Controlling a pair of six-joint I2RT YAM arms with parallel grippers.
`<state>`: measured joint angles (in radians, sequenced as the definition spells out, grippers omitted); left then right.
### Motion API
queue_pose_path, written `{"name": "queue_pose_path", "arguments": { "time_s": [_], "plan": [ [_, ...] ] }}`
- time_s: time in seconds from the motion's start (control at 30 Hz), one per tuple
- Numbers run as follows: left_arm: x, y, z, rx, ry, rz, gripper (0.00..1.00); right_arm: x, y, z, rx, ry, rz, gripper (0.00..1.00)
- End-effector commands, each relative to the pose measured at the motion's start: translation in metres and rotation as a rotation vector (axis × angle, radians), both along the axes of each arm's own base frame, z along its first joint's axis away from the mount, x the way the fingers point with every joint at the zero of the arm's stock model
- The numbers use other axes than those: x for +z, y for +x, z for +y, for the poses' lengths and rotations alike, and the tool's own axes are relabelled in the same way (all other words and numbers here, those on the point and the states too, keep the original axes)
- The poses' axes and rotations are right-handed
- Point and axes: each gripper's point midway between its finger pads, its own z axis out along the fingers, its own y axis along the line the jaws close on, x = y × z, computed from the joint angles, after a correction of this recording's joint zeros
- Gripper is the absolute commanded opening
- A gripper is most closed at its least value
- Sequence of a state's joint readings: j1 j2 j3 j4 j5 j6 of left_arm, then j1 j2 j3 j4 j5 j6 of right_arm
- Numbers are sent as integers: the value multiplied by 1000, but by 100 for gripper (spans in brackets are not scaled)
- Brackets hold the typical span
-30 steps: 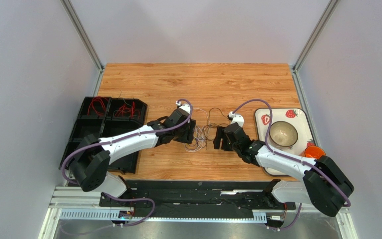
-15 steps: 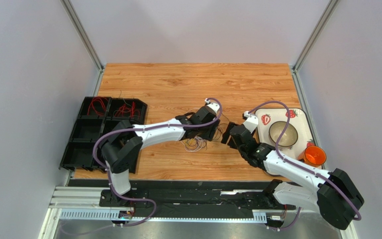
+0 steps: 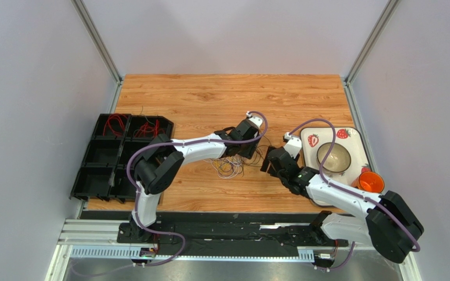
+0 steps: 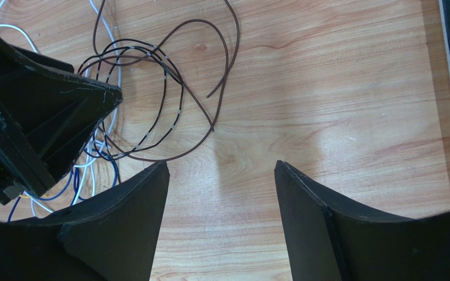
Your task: Untangle the cables
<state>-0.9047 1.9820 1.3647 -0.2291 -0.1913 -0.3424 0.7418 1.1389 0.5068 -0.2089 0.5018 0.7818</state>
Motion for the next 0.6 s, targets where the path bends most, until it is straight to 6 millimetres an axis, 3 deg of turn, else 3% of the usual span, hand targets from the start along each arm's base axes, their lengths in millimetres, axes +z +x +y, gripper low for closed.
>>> {"name": "queue_pose_path", "arguments": {
  "time_s": [0.0, 0.2, 0.3, 0.57],
  "plan": [
    [20, 20, -14, -47, -24, -90, 64, 17, 13, 9, -11, 30, -36, 70],
    [27, 30, -11, -46, 2, -139, 69, 13, 15, 15, 10, 15, -11, 70],
    [19, 34, -10, -40, 2, -111, 68, 11, 16, 17, 17, 9, 0, 69],
    [8, 39, -13, -45, -13, -76, 50, 12, 15, 17, 17, 11, -2, 69]
  ]
}}
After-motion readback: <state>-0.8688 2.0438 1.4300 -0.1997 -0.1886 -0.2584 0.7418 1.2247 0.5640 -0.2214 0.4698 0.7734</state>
